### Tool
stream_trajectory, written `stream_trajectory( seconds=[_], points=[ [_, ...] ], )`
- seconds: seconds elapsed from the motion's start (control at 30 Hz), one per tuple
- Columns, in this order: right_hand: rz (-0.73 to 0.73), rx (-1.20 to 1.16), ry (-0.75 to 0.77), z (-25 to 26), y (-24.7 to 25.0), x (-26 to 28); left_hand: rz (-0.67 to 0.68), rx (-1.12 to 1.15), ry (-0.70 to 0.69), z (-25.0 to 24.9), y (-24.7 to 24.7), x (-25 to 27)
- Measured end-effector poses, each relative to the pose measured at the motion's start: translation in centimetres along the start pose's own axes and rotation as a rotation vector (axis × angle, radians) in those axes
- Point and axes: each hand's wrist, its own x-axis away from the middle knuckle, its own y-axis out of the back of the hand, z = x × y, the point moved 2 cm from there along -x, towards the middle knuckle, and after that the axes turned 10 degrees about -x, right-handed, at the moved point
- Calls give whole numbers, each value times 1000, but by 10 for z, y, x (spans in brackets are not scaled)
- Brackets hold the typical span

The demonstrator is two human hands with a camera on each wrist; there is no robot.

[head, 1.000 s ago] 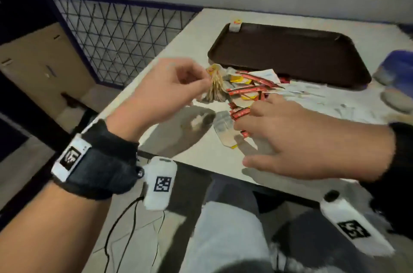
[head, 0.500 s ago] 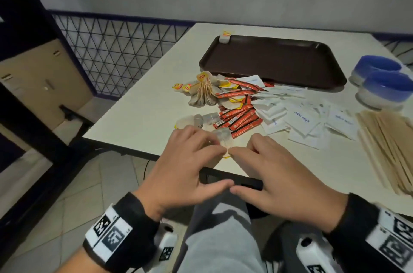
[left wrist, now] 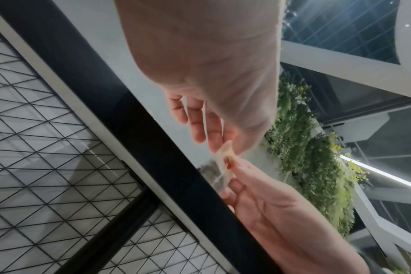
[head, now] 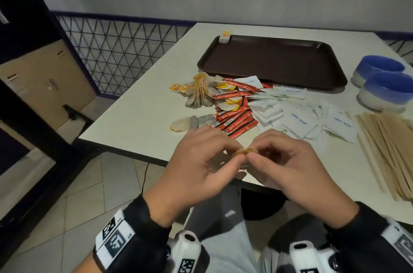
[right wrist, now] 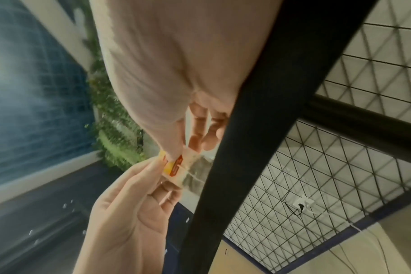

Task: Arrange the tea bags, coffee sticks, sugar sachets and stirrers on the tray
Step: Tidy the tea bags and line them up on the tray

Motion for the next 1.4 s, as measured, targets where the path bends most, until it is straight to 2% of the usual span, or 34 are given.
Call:
stream_trajectory(
  seconds=[0.1, 0.17, 0.23, 0.33, 0.5, 0.8, 1.1, 1.3, 1.4],
  points=[
    [-96, -196, -98, -2, 7, -2, -35, 25, 65, 9, 6, -11],
    [-163, -371, -177, -5, 11, -2, -38, -91, 117, 26, 10, -15],
    [-196, -503, -214, -6, 15, -2, 36, -251, 170, 43, 11, -16],
    [-213, -568, -240, -6, 18, -1, 133, -314, 239, 53, 8, -12],
    [-200, -585, -245, -9, 19, -1, 186, -388, 254, 50, 4, -12],
    [-195, -580, -249, -9, 18, -2, 94, -416, 115, 42, 6, 12],
    [-179, -585, -230, -11, 19, 0, 125, -394, -105, 27, 8, 35],
    [-178, -567, -226, -11, 19, 0, 76, -327, -164, 19, 13, 43],
    [-169, -560, -219, -13, 20, -1, 2, -247, -129, 19, 14, 41]
  ],
)
